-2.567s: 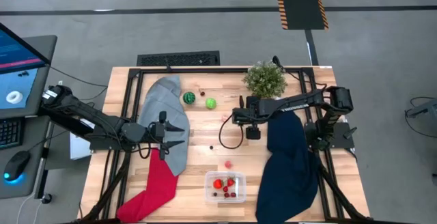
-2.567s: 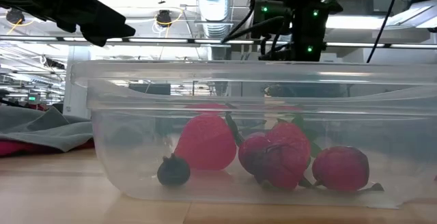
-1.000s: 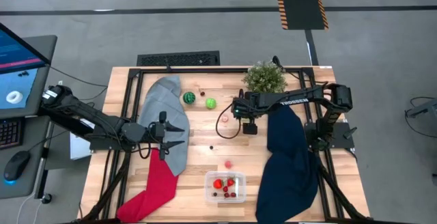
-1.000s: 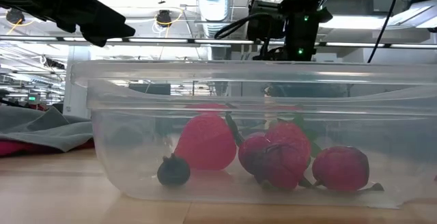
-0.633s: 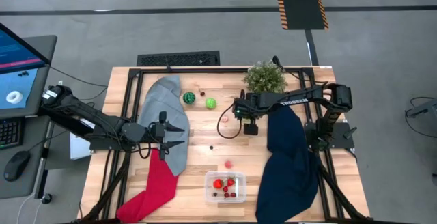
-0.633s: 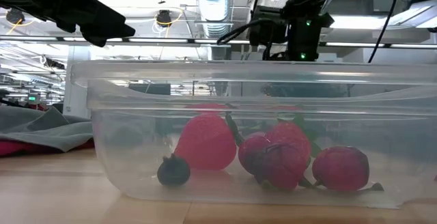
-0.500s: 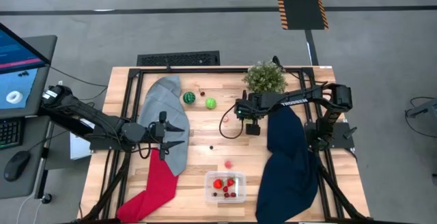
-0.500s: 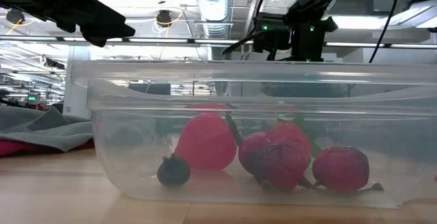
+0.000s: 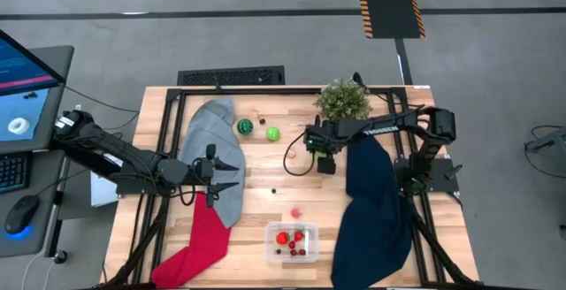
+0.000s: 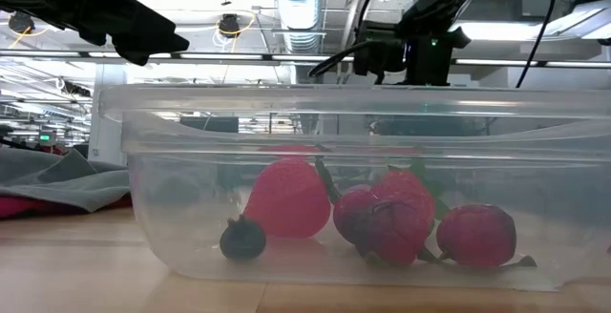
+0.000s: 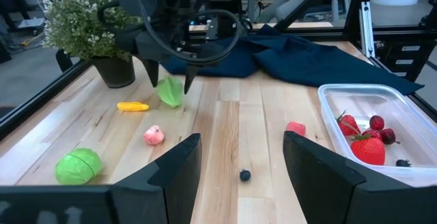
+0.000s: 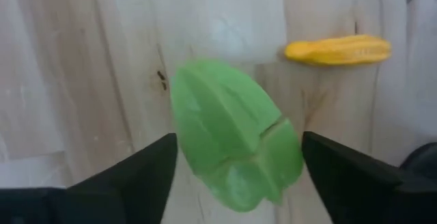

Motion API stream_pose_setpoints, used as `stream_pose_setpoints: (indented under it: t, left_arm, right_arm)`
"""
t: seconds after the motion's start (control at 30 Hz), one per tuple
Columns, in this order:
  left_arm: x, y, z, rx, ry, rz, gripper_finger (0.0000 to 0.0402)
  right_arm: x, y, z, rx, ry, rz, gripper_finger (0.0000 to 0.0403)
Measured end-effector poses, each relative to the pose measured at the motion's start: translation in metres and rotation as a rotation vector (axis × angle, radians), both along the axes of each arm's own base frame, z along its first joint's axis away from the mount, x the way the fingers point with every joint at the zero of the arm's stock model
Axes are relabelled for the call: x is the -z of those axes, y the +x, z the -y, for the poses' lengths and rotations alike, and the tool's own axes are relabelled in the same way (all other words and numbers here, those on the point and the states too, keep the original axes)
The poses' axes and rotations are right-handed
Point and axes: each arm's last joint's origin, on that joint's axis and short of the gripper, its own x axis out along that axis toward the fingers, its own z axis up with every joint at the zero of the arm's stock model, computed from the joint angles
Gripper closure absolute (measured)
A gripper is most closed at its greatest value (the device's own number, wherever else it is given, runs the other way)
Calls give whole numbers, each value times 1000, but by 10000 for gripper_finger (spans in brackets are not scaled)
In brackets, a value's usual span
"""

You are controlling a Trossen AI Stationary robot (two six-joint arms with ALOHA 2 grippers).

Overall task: Pick and placing Produce into tupperware
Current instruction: Put the starfruit into the transparent bin

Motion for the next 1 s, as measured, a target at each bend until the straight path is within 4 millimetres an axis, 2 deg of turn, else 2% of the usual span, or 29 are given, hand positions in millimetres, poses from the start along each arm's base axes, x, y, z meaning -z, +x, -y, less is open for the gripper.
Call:
stream_pose_setpoints:
  t: [0.23, 0.37, 0.47, 0.67, 0.83, 1.0]
  left_arm:
    - [0, 0, 0, -1, 1, 0, 203]
    - [0, 0, 0, -1, 1, 0, 203]
    - [0, 0, 0, -1, 1, 0, 203]
    - [0, 0, 0, -1, 2, 0, 203]
    - [0, 0, 0, 0, 7, 0, 203]
    - [0, 0, 0, 0, 6, 0, 203]
  right_arm:
    - [-2, 2, -2, -6, 25, 22, 197]
    - [-1, 3, -9, -23, 36, 18, 229]
    - [-1, 4, -17, -31, 40, 19, 233]
    - [0, 4, -31, -25, 53, 14, 204]
    - [-1, 7, -44, -39, 60, 20, 236]
    - [-10, 14, -57, -61, 62, 57, 238]
